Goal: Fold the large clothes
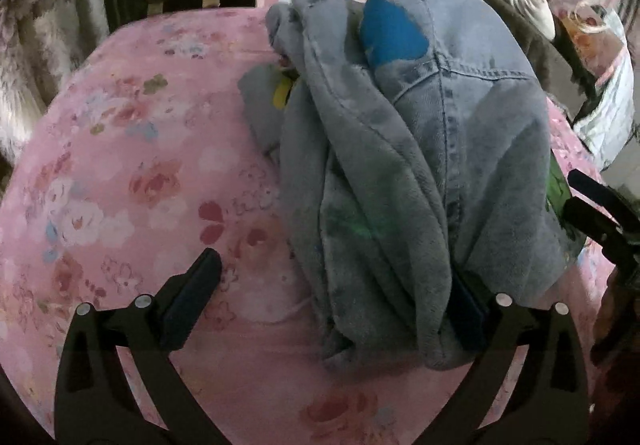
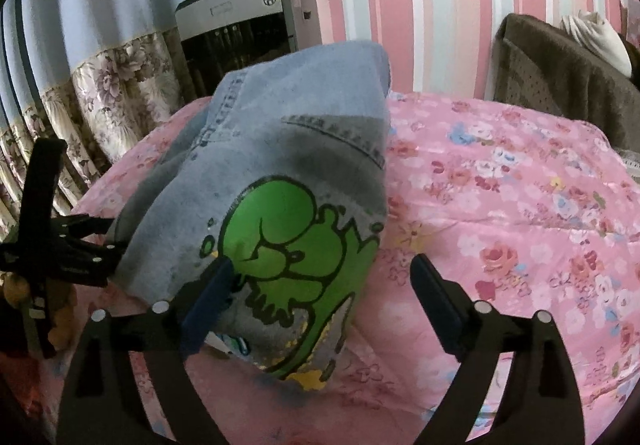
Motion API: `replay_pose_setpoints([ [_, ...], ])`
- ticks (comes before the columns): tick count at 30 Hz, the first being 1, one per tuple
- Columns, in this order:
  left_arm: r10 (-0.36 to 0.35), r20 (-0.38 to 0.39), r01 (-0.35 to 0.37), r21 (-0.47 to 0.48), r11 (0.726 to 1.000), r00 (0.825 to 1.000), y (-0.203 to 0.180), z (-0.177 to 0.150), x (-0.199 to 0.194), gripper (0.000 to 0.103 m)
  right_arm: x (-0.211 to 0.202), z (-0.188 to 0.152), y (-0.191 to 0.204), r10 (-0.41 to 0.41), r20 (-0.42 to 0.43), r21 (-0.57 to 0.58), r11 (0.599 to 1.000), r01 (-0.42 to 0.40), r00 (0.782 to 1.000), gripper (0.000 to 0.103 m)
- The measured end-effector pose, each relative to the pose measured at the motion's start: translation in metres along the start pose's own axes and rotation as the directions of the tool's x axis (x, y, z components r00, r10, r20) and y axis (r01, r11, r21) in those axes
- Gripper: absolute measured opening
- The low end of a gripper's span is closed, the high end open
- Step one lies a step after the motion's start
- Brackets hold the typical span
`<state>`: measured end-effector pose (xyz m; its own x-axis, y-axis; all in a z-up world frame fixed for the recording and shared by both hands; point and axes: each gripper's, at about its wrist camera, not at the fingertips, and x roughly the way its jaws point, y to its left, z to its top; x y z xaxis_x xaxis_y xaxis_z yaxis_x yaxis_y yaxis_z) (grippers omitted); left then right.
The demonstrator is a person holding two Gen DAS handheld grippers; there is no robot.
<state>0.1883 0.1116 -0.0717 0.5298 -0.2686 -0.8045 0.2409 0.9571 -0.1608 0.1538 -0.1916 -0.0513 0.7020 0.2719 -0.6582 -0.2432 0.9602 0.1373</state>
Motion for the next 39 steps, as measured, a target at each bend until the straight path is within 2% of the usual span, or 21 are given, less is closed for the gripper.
replay_pose_setpoints([
  [3,0.03,0.022,-0.031,0.041,0.999,0.999,-0.006,-0.001,-0.001,0.1,0.007,0.0,0.002,0.016,-0.008,0.004,1.0,-0.016,1.0,0.092],
  [5,0.019,0.026,-0.02,0.057,0.998,0.999,-0.007,-0.001,-0.001,0.097,0.012,0.0,0.006,0.021,-0.011,-0.01,1.0,-0.021,1.0,0.092],
  [8,0.015,0.039,-0.018,0.092,0.996,0.999,-0.014,-0.002,-0.004,0.088,0.021,0.0,0.008,0.045,-0.025,-0.005,0.999,-0.045,0.999,0.092],
  [11,-0.001,0.049,-0.005,0.134,0.991,0.999,-0.02,-0.003,-0.008,0.073,0.027,0.001,0.004,0.065,-0.038,0.001,0.998,-0.065,0.997,0.092],
  [13,-0.018,0.054,0.009,0.167,0.986,0.998,-0.027,-0.006,-0.011,0.056,0.03,0.001,0.001,0.085,-0.049,0.009,0.996,-0.084,0.995,0.093],
  [16,0.005,0.071,-0.019,0.205,0.979,0.997,-0.036,-0.008,-0.015,0.051,0.033,0.002,0.001,0.091,-0.06,-0.027,0.995,-0.093,0.994,0.094],
  [18,-0.005,0.068,-0.009,0.2,0.98,0.998,-0.034,-0.008,-0.015,0.051,0.033,0.002,0.001,0.1,-0.06,-0.049,0.993,-0.103,0.993,0.093],
  [21,-0.002,0.07,-0.012,0.204,0.979,0.998,-0.036,-0.008,-0.016,0.045,0.029,0.002,0.002,0.112,-0.047,-0.076,0.99,-0.116,0.993,0.085],
  [24,0.026,0.099,-0.047,0.216,0.975,0.995,-0.045,-0.009,-0.018,0.037,0.019,0.002,0.007,0.111,0.004,-0.115,0.987,-0.11,0.994,0.068],
  [26,0.051,0.126,-0.078,0.219,0.973,0.991,-0.051,-0.009,-0.021,0.034,0.01,0.003,0.009,0.109,0.044,-0.144,0.984,-0.102,0.993,0.051],
  [28,0.07,0.141,-0.099,0.21,0.973,0.987,-0.055,-0.008,-0.022,0.029,0.005,0.006,0.01,0.116,0.062,-0.169,0.98,-0.104,0.991,0.045],
  [34,0.148,0.216,-0.188,0.178,0.966,0.965,-0.08,0.005,-0.027,0.02,-0.006,0.01,0.012,0.073,0.126,-0.289,0.957,-0.034,0.989,0.039],
  [39,0.136,0.212,-0.176,0.181,0.968,0.968,-0.103,0.013,-0.02,0.019,-0.023,0.015,-0.004,0.022,0.182,-0.334,0.942,0.041,0.983,0.037],
])
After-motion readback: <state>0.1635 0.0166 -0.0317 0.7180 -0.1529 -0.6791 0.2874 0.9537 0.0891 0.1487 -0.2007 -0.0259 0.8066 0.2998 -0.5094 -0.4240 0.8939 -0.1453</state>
